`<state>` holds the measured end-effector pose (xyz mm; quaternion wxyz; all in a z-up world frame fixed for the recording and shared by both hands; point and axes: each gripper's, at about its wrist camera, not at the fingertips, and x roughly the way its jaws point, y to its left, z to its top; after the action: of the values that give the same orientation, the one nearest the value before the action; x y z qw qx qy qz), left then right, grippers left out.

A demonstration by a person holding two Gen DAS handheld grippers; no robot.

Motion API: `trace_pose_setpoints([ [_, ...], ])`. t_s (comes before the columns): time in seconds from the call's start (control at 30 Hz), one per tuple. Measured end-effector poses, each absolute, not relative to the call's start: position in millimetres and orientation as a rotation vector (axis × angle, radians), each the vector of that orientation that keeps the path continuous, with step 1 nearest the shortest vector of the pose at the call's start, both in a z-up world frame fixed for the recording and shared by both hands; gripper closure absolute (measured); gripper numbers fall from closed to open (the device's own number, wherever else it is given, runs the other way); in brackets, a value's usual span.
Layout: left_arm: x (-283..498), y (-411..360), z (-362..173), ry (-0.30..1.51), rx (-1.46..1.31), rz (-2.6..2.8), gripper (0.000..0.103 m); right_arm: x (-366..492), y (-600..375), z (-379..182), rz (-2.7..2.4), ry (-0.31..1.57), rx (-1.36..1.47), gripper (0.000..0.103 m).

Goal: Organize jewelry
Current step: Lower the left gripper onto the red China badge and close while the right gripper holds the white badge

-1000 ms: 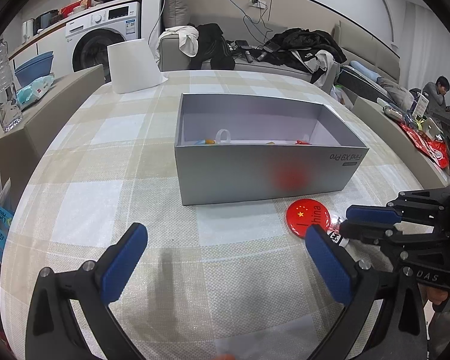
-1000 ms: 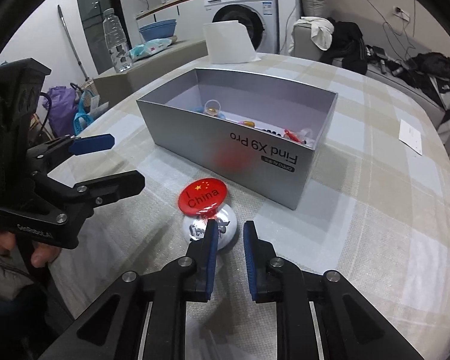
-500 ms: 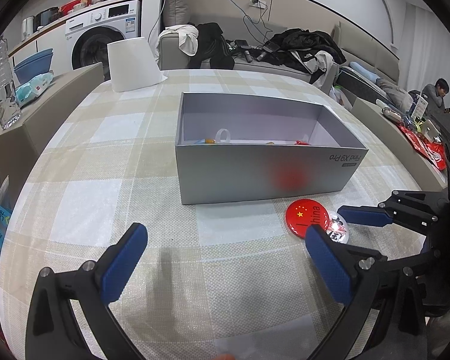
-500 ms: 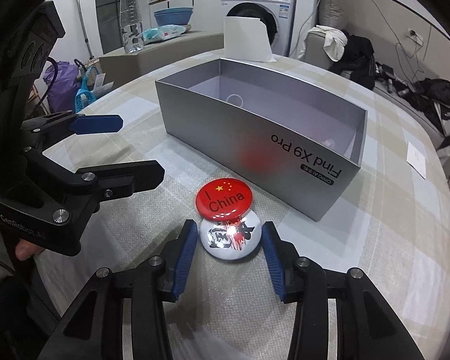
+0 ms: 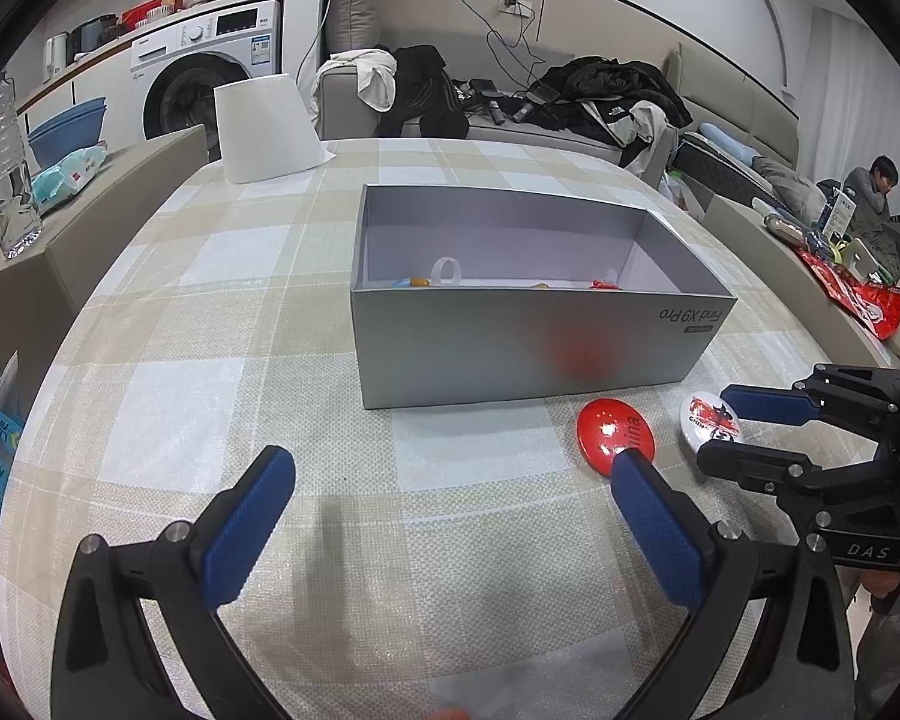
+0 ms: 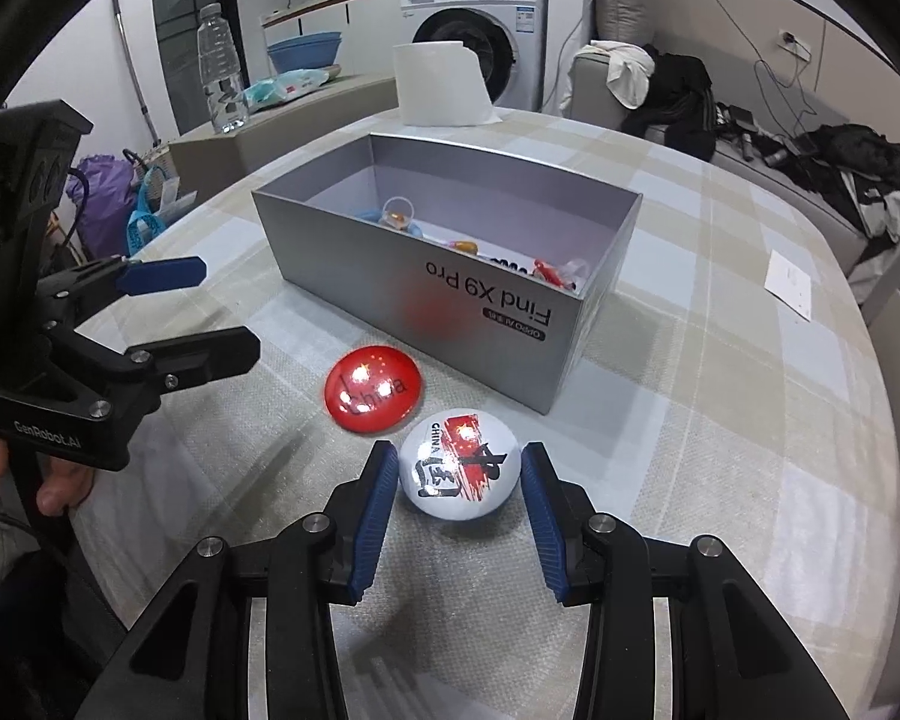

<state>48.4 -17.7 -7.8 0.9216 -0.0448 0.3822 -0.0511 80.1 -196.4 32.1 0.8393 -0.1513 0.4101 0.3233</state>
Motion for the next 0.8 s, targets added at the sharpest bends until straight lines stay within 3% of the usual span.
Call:
trace_pose_setpoints([
  [0.53,49,-47,-13,0.851,0.036,-0.11,0.002,77,-222,44,0.669,0.811,-0.203,0.062],
  [0.63,50,-61,-14,0.86,0.083,-0.155,0.009,80,-230,48,0.657,0.805,-0.174,0.062],
  [0.8,62,-79,-18,0.899,0.116,-0.202,0.029,85,-241,52,0.626,0.802,-0.134,0.062],
])
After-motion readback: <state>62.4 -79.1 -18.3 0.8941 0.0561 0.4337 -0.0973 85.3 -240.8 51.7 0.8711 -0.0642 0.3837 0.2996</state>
